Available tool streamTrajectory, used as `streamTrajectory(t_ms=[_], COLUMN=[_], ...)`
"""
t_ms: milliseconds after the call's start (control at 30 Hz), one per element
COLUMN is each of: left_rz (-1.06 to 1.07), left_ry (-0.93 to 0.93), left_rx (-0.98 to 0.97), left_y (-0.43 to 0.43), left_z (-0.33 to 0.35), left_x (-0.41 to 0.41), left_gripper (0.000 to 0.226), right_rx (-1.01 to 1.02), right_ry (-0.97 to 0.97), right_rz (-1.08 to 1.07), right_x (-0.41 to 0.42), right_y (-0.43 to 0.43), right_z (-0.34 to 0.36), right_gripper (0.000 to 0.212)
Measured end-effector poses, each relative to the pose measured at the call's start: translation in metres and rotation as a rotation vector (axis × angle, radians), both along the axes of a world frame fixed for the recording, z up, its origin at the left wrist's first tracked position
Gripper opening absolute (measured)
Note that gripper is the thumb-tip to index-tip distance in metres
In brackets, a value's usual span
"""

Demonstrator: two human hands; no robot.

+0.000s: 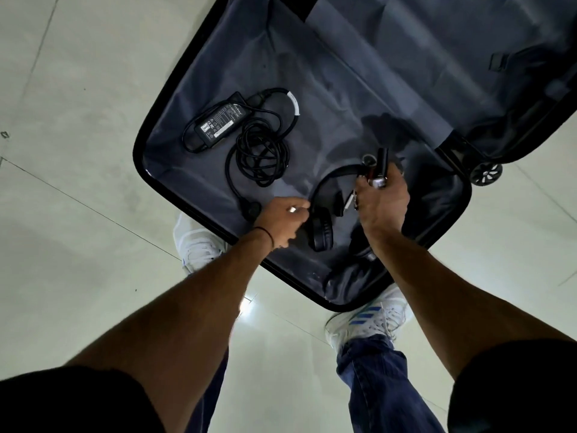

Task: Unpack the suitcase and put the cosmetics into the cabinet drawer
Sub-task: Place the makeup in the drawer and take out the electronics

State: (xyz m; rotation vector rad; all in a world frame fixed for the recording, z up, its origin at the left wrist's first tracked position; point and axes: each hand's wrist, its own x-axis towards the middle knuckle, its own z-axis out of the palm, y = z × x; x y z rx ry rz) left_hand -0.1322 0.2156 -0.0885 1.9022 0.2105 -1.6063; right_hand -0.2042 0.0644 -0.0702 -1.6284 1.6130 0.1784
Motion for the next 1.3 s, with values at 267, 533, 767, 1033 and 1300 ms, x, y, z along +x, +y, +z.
streamTrajectory(t_ms=[267, 533, 767, 1033, 1300], left_rz=[0.239, -0.201, -0.397, -0.369, -0.959], left_ry=[-0.305, -0.568, -0.619, -0.559, -0.660], left_rx=[0.199, 0.284, 0.202, -0.111, 0.188], left_y=[0.018, 0.000, -0.001, -0.032, -0.101], left_z=[-0.006, -0.014, -0.004, 0.015, -0.005], left_x=[0.000, 0.049, 0.063, -0.021, -0.054], left_gripper=[0.005, 0.057, 0.050, 0.010, 0.032], right_rx=[0.085, 0.152, 0.081, 0.082, 0.023], right_ry=[-0.067, -0.045, 0.029, 0.068, -0.071], right_rz=[-0.003, 0.172, -0.106, -0.135, -0.212], right_x=[-0.010, -0.016, -0.025, -0.057, -0.079], right_y=[0.005, 0.010, 0.003, 0.017, 0.013], right_z=[0.005, 0.002, 0.003, 0.004, -0.003], right_gripper=[0.020, 0.010, 0.019, 0.028, 0.019])
